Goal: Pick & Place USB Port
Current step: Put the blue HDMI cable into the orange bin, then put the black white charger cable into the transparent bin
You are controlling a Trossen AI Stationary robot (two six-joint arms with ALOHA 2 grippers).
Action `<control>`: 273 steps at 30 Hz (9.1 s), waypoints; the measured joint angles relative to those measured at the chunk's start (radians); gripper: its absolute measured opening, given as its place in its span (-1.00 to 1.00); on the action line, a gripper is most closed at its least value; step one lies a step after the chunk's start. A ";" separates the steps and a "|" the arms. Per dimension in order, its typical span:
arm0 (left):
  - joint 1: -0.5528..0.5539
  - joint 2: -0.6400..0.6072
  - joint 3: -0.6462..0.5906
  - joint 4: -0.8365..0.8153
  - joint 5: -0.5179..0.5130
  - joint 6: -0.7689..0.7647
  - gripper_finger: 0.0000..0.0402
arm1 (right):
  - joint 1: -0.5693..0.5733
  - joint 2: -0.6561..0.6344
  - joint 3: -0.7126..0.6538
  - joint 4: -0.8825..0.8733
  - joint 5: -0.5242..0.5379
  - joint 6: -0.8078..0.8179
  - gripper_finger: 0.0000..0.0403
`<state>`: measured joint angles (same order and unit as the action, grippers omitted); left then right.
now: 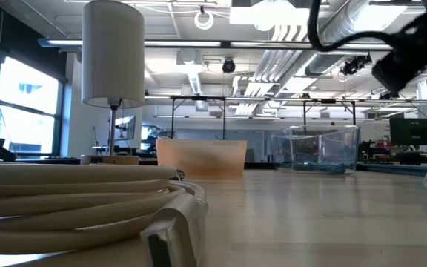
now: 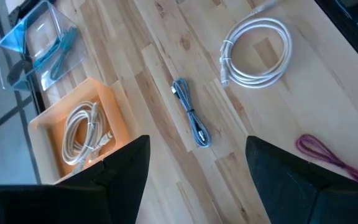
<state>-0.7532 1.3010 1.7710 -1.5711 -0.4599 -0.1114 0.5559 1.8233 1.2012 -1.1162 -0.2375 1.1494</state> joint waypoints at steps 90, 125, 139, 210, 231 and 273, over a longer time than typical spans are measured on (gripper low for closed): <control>0.734 0.161 0.096 0.766 0.443 0.250 0.29 | -0.172 -0.385 0.455 -0.019 1.370 -1.079 -0.83; 0.900 0.288 0.092 0.951 0.737 0.240 0.29 | -0.368 -0.462 0.453 0.461 1.093 -1.700 -0.83; 0.898 0.289 0.092 0.900 0.807 0.238 0.29 | -0.428 -0.421 0.453 0.489 0.999 -1.711 -0.83; 0.898 0.290 0.092 0.695 0.575 0.451 -0.96 | -0.490 -0.316 0.454 0.611 0.912 -1.786 -0.10; 0.964 0.325 0.093 0.410 0.302 0.610 -0.96 | -0.428 -0.534 0.452 0.315 1.021 -1.493 0.07; 1.022 0.667 0.093 0.338 0.129 0.848 -0.52 | -0.465 -0.595 0.453 -0.038 0.879 -1.145 0.06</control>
<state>0.2691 1.9682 1.8637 -1.2334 -0.3309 0.7369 0.0914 1.2282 1.6539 -1.1539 0.6415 0.0042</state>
